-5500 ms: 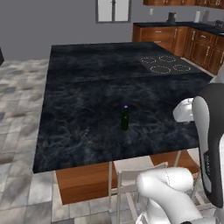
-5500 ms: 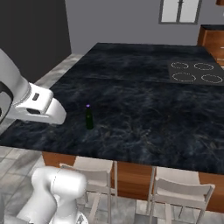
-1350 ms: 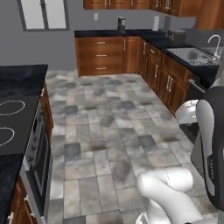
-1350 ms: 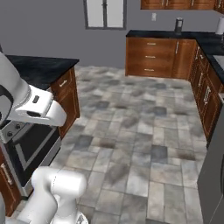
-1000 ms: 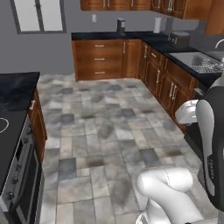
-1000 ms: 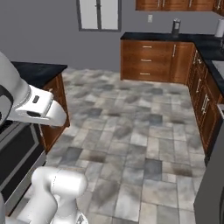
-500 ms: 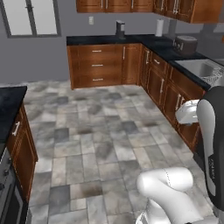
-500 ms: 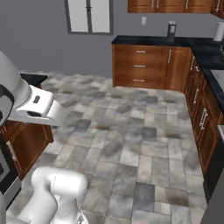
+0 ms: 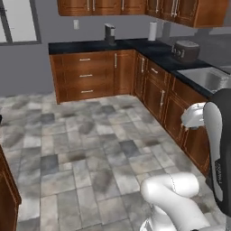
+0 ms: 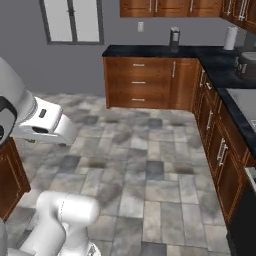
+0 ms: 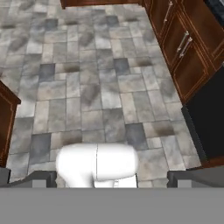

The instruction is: Get the candle and the beer from the cabinet and move them to the dining counter.

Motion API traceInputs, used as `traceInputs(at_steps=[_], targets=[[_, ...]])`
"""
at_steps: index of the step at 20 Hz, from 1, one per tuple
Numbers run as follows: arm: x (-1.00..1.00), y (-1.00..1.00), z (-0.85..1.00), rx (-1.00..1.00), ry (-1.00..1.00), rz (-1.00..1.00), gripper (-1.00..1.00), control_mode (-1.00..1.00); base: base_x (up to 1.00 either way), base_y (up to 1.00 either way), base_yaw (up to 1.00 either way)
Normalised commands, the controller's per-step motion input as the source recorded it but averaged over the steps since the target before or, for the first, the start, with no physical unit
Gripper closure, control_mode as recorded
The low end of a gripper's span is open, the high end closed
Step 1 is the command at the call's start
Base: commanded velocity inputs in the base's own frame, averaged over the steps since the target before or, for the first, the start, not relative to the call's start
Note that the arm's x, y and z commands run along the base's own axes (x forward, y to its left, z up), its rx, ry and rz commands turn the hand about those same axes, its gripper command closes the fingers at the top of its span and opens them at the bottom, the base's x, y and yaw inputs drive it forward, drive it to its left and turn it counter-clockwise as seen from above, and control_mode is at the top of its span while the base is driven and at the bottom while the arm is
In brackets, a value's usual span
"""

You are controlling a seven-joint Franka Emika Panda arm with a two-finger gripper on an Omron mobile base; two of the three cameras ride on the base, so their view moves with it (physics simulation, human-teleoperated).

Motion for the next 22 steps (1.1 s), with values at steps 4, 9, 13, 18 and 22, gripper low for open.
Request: traceInputs(at_steps=[4,9,13,18,22], targets=[[0.00,0.00,0.00,0.00,0.00,0.00,-1.00,1.00,0.98,0.00,-0.40],[0.00,0.00,0.00,0.00,0.00,0.00,-1.00,1.00,0.68,0.00,-0.55],[0.00,0.00,0.00,0.00,0.00,0.00,-1.00,1.00,0.30,0.00,-0.73],[0.00,0.00,0.00,0.00,0.00,0.00,-1.00,1.00,0.28,0.00,-0.76],[0.00,0.00,0.00,0.00,0.00,0.00,-1.00,1.00,0.28,0.00,-0.76]])
